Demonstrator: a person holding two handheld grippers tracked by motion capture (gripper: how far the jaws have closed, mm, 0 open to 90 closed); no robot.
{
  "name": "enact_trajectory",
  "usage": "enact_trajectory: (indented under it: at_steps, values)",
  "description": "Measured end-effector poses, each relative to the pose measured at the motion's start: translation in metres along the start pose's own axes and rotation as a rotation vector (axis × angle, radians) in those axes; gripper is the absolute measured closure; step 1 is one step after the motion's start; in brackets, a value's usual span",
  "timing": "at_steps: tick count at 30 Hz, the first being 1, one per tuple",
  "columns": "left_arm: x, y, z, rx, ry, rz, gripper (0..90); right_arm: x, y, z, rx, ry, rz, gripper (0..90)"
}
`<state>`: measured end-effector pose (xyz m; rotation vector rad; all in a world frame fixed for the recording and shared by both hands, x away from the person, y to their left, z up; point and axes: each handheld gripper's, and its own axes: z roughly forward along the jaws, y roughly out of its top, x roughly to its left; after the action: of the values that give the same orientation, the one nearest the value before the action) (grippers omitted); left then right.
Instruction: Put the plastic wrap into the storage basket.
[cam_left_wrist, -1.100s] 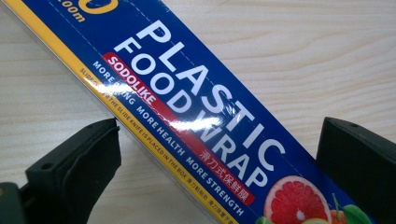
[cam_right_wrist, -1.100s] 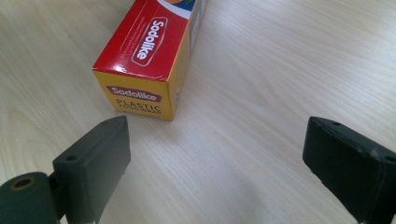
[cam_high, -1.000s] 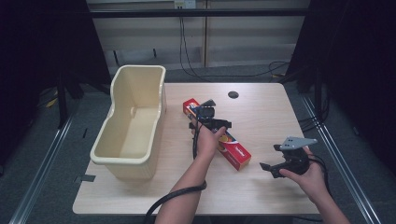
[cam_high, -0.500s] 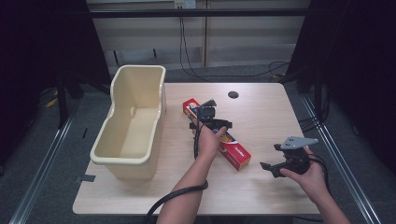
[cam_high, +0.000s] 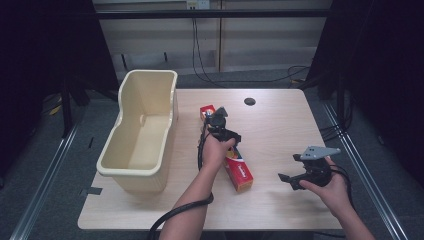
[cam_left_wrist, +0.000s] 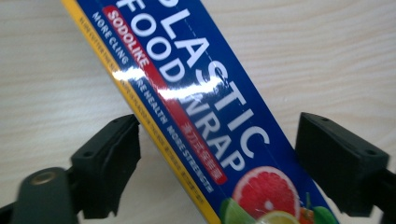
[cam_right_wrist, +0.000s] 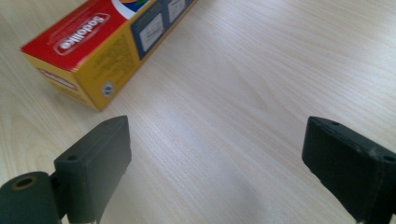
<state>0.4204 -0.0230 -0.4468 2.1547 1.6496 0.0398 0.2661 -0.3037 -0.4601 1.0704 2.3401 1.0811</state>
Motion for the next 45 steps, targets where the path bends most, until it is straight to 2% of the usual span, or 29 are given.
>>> enact_trajectory:
  at_steps: [7,10,13,15,23,25,28,31,36,38,39,40,41,42,43,45]
  values:
    - [0.01,-0.004,-0.012,0.055,0.017,0.006,28.2,0.0,0.001,-0.001,-0.003,-0.001,-0.002,8.0]
    - [0.012,-0.003,-0.012,0.043,0.016,0.002,28.4,0.0,0.001,-0.001,-0.007,0.004,-0.001,8.0]
    - [0.013,-0.001,-0.01,0.012,0.034,0.009,20.4,0.001,0.001,-0.001,-0.007,0.001,0.005,8.0]
    - [0.013,0.002,-0.008,0.006,0.031,0.003,16.4,0.0,0.001,-0.001,-0.006,0.0,0.01,8.0]
    - [0.009,0.005,0.005,0.006,0.028,0.007,7.3,-0.001,0.001,-0.001,-0.013,0.004,0.014,8.1]
    - [0.01,0.003,0.01,0.033,0.024,0.002,7.1,0.0,0.001,-0.001,-0.015,0.001,0.01,8.3]
    - [0.011,0.003,0.012,0.035,0.032,0.001,10.9,-0.001,0.001,-0.002,-0.017,0.001,0.011,8.3]
    - [0.013,0.001,0.014,0.05,0.062,0.049,21.2,-0.001,0.002,-0.002,-0.022,-0.004,0.014,8.3]
    - [0.016,0.001,0.014,0.048,0.037,0.022,24.9,-0.001,0.002,-0.003,-0.026,-0.002,0.019,8.3]
    - [0.015,0.003,0.009,0.085,0.068,0.022,29.0,-0.001,0.002,-0.002,-0.027,0.003,0.016,8.4]
    - [0.015,0.004,0.007,0.1,0.086,0.035,31.6,-0.001,0.002,-0.002,-0.027,0.003,0.015,8.4]
    - [0.015,0.004,0.007,0.1,0.086,0.035,34.9,-0.001,0.002,-0.002,-0.027,0.003,0.015,8.4]
    - [0.016,0.005,0.003,0.124,0.106,0.055,36.9,0.0,0.003,-0.002,-0.026,0.002,0.015,8.4]
    - [0.017,0.004,0.002,0.13,0.099,0.071,38.2,-0.001,0.003,-0.001,-0.029,0.005,0.014,8.4]
    - [0.017,0.004,0.002,0.13,0.099,0.071,38.9,-0.001,0.003,-0.001,-0.029,0.005,0.014,8.4]
    - [0.019,0.004,-0.001,0.163,0.079,0.069,39.3,-0.001,0.003,-0.003,-0.032,0.001,0.017,8.4]
